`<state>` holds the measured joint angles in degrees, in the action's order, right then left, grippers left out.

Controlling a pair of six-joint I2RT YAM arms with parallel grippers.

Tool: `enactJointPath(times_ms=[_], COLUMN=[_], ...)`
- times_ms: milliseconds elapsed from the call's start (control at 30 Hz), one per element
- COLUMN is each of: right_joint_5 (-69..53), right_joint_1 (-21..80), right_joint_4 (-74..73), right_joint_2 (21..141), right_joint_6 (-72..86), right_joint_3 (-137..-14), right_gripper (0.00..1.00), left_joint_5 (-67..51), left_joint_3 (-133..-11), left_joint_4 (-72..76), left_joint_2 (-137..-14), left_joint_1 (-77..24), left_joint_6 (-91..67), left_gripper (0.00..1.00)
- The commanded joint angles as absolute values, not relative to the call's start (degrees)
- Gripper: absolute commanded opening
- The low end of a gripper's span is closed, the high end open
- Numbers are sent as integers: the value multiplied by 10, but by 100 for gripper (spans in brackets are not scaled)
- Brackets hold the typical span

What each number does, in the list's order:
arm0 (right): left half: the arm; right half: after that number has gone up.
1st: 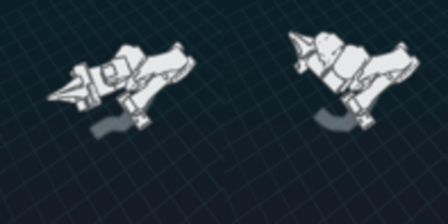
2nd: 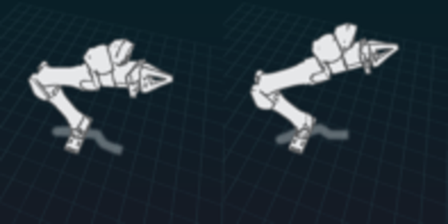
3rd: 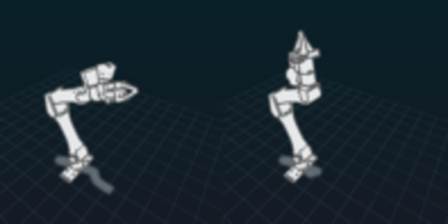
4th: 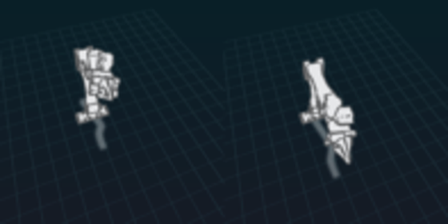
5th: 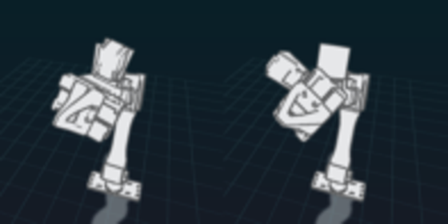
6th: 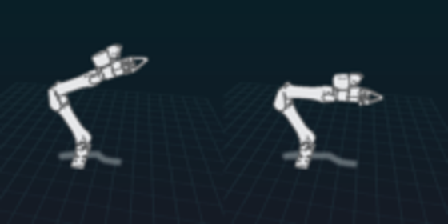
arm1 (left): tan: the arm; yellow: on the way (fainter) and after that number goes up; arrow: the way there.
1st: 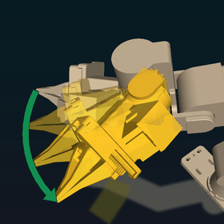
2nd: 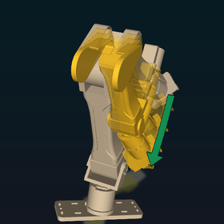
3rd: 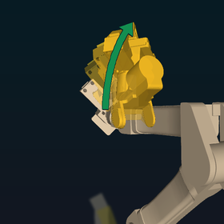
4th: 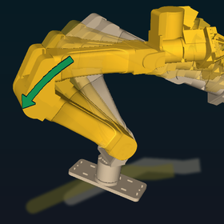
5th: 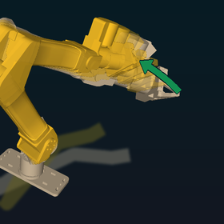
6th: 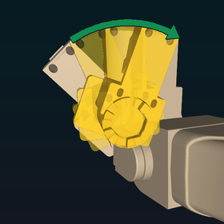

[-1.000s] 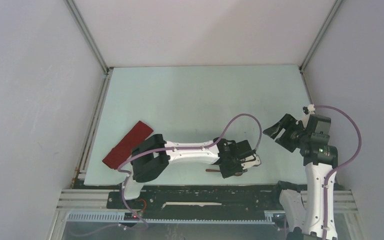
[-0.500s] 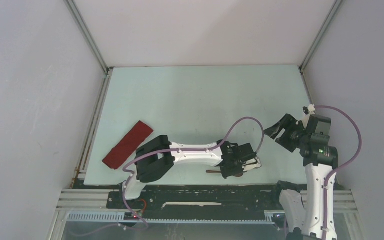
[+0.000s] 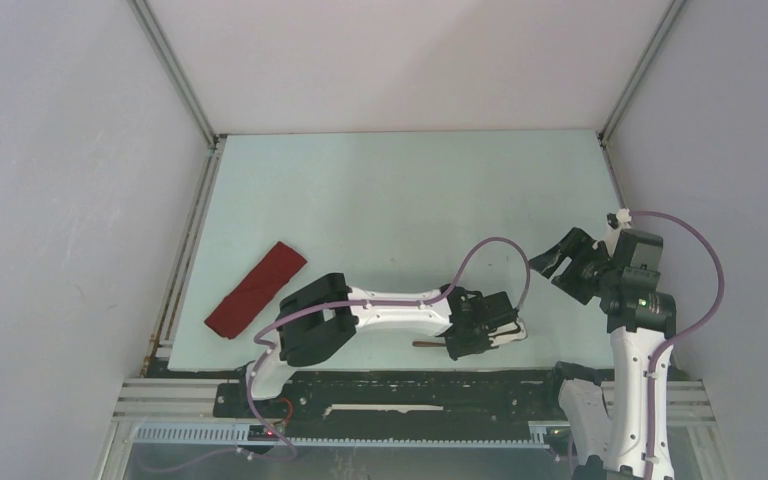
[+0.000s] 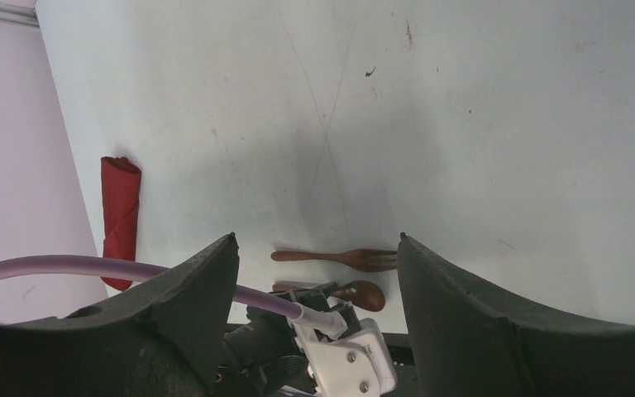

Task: Fold the napkin into a case and place the utensils inside
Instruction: Pick up the spoon from the center of the board, then insert the spoon into the folded napkin.

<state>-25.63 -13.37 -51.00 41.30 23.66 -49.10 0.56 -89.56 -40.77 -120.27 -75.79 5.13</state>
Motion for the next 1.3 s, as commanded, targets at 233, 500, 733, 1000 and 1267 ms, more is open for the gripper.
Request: enactJointPath(times_ms=[233,500,733,1000,1267], right_joint_5=[-267,-236,-263,-251,-234], right_joint_1=[-131,-133,-131,-15,152], right_joint_4=[-510,-509,-481,-453,-404], right_joint_2=[403,400,410,450,478], right_joint_6=[226,238,243,250,265], right_joint_3=[-490,-490,-490,-487,-474], right_gripper=[78,78,78,78,79], left_joint_5=[29,67,19,9,-14], left_joint_3=[-896,-851,-701,-538,-549], left_joint_4=[-385,-386,-402,-393,-339], left_joint_2=[-1166,-1029,-815,-623,-694], left_joint_1=[-771,-765,-634,-376,-145], left_joint_6=[69,51,55,197,284], left_gripper=[7,0,0,0,0])
